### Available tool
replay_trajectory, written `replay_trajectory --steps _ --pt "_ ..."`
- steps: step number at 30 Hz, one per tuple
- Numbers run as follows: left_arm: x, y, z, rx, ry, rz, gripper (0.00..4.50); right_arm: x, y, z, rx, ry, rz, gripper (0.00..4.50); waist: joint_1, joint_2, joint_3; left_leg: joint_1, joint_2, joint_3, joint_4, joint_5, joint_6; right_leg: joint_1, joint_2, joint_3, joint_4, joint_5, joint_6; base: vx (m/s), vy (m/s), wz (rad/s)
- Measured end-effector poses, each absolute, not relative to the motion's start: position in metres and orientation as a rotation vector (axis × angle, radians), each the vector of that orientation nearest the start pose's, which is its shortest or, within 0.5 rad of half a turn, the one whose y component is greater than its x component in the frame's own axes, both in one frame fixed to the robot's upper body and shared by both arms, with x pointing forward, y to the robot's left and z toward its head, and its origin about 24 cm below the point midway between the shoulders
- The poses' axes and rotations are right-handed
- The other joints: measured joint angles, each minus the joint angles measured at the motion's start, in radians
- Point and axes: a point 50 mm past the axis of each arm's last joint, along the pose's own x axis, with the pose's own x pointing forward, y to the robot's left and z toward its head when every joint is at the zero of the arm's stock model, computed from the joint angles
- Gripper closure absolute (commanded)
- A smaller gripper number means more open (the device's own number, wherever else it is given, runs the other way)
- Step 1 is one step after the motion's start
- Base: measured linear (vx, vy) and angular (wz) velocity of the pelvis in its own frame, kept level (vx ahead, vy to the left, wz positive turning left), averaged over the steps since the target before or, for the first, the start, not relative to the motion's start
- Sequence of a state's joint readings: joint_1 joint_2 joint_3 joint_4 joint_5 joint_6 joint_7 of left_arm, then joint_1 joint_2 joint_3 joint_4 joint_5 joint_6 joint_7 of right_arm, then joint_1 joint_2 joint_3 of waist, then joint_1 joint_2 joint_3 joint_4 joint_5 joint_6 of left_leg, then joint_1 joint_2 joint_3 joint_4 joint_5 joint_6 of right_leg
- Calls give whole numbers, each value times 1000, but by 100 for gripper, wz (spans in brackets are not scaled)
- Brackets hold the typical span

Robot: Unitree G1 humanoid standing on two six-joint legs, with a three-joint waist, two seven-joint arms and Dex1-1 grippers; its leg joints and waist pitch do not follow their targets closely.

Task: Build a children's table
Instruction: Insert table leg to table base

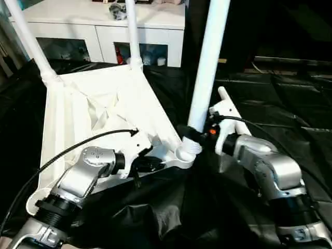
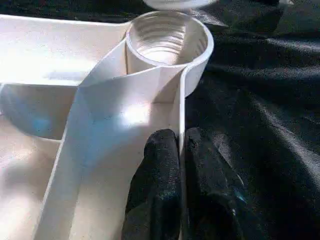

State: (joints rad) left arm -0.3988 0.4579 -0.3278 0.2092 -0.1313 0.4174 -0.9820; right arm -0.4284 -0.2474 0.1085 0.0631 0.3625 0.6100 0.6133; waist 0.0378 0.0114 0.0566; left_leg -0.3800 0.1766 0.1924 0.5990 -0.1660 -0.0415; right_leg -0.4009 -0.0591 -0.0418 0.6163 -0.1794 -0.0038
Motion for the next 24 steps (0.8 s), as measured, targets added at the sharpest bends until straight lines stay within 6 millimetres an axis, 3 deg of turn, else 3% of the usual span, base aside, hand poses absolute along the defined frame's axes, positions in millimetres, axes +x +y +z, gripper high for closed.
replay_trajectory --steps 13,24 --pt "284 139 48 266 533 -1171 450 310 -98 70 110 337 882 257 -3 -1 0 0 0 0 0 0 0 0 0 0 0 2 -3 0 0 0" --pt "285 140 48 262 538 -1158 450 312 -96 67 97 323 896 257 -4 -4 -1 0 0 0 0 0 0 0 0 0 0 0 0 0 0 0"
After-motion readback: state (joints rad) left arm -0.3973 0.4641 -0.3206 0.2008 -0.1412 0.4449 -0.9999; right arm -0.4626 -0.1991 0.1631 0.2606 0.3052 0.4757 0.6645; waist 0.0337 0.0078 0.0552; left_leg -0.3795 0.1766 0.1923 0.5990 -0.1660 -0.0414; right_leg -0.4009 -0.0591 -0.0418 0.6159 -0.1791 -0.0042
